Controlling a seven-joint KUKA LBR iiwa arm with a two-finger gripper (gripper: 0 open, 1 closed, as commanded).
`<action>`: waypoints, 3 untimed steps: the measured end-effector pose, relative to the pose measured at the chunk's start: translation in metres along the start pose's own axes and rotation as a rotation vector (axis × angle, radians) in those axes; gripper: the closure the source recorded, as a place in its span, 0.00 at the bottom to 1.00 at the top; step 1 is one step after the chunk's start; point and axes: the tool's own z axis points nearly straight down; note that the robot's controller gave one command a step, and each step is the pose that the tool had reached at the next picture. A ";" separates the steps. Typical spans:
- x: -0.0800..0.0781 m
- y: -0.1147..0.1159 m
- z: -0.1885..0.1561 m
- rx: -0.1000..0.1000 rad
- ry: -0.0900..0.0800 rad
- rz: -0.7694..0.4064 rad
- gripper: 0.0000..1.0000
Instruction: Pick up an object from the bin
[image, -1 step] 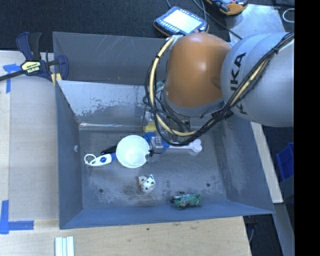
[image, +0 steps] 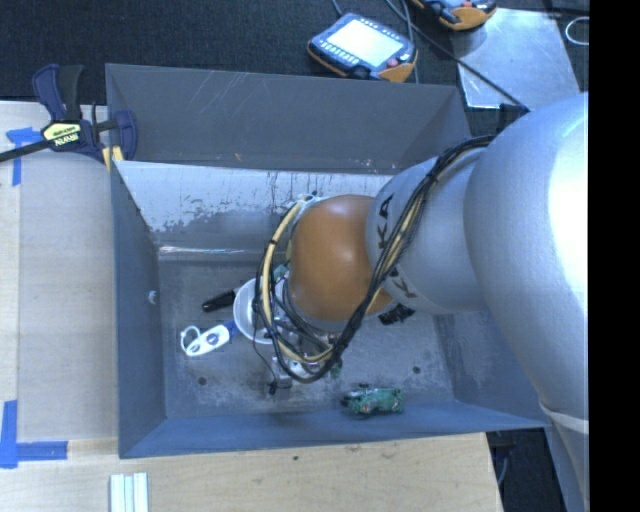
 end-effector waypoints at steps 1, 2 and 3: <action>0.009 -0.042 -0.063 0.001 -0.006 -0.315 0.00; 0.024 -0.126 -0.031 0.003 -0.006 -0.203 0.00; 0.023 -0.122 -0.032 0.001 -0.008 -0.209 1.00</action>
Offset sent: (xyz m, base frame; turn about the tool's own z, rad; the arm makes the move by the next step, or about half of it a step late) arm -0.0070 -0.0404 0.0613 -0.3182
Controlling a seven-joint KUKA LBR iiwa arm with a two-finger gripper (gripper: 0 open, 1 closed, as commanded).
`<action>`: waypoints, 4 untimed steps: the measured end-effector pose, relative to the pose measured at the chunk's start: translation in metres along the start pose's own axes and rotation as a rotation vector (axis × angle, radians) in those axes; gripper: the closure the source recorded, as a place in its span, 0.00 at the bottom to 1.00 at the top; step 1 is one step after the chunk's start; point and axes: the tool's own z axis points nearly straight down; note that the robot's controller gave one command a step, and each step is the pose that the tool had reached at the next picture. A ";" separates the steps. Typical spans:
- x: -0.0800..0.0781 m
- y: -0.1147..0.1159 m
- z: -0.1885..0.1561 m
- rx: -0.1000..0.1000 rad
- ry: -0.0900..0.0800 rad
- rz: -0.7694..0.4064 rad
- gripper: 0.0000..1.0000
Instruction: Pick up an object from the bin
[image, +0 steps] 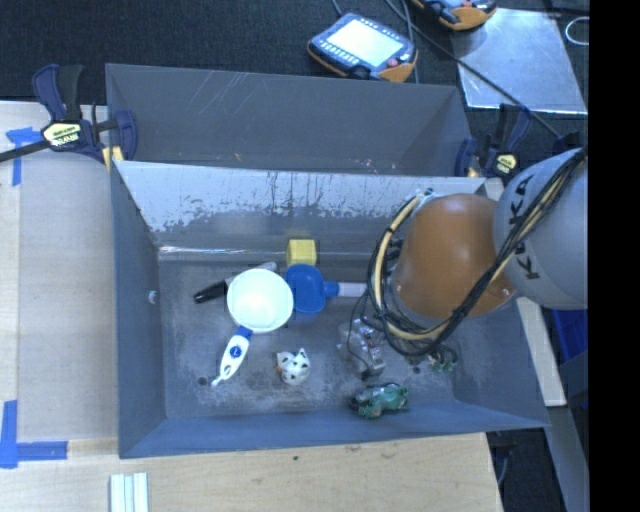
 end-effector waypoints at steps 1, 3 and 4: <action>-0.023 0.015 -0.085 0.002 -0.013 0.006 1.00; -0.025 -0.015 -0.060 0.006 -0.021 -0.091 1.00; -0.059 0.031 0.028 0.006 -0.021 -0.262 1.00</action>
Offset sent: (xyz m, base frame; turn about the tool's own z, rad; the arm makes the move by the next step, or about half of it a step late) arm 0.0148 0.0193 0.0798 0.0078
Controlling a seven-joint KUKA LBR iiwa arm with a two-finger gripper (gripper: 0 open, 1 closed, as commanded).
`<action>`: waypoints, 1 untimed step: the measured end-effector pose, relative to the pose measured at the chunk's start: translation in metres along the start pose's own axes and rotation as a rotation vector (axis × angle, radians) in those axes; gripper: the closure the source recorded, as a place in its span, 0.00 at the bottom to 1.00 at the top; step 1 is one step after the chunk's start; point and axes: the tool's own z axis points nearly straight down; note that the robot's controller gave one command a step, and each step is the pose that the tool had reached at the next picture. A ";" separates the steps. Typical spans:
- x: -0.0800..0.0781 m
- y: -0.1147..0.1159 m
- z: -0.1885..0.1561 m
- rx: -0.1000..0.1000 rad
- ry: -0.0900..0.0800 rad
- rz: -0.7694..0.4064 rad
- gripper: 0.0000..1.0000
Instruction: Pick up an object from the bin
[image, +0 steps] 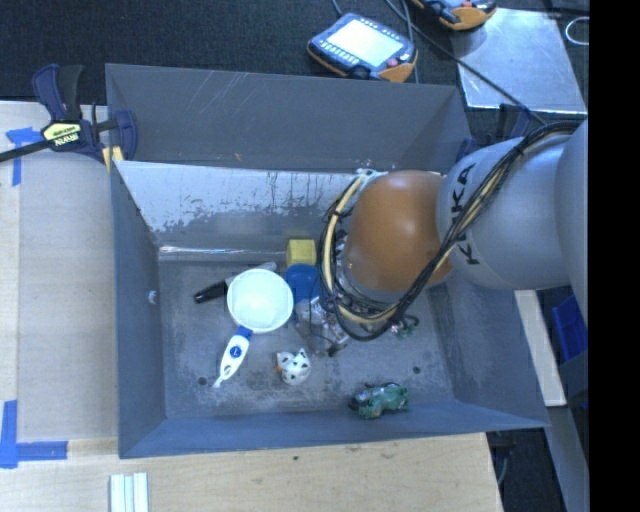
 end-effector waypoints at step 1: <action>0.007 -0.028 -0.078 0.006 -0.008 -0.238 1.00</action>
Offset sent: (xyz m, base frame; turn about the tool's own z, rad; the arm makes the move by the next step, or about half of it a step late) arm 0.0050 -0.0266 0.0754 -0.2401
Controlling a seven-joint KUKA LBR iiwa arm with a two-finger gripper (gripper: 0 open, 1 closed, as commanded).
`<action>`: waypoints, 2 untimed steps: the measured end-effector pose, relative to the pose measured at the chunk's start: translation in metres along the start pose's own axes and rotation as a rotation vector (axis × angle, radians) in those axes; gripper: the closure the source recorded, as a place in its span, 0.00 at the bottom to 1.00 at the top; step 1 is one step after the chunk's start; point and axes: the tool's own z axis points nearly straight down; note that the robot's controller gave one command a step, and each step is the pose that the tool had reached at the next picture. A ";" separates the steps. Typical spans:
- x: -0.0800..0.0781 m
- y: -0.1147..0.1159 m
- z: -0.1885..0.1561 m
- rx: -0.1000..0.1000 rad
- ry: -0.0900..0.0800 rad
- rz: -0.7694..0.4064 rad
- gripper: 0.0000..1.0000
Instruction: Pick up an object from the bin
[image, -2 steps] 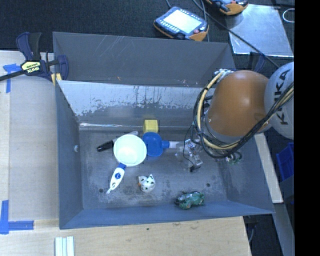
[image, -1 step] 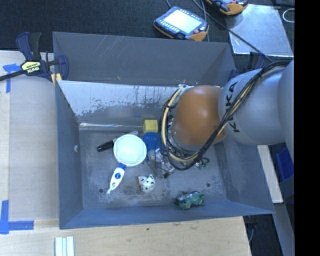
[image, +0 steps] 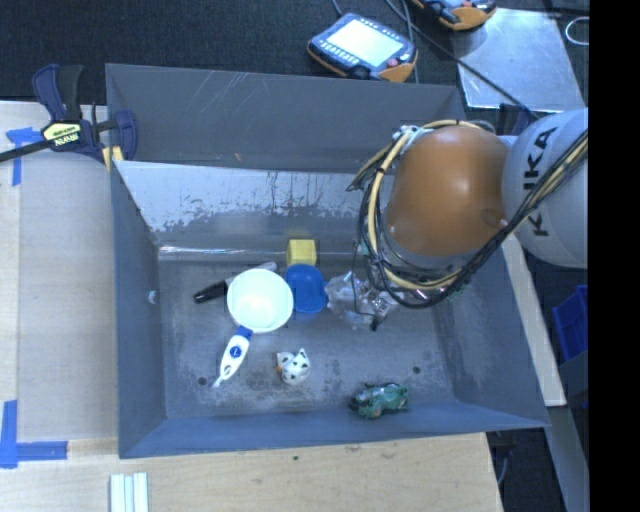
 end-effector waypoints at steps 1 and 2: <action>-0.020 0.009 0.082 -0.002 -0.002 -0.060 1.00; 0.010 -0.017 0.018 0.004 -0.006 -0.313 1.00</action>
Offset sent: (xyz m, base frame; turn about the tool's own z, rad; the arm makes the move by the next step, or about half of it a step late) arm 0.0102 0.0190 -0.0780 -0.0610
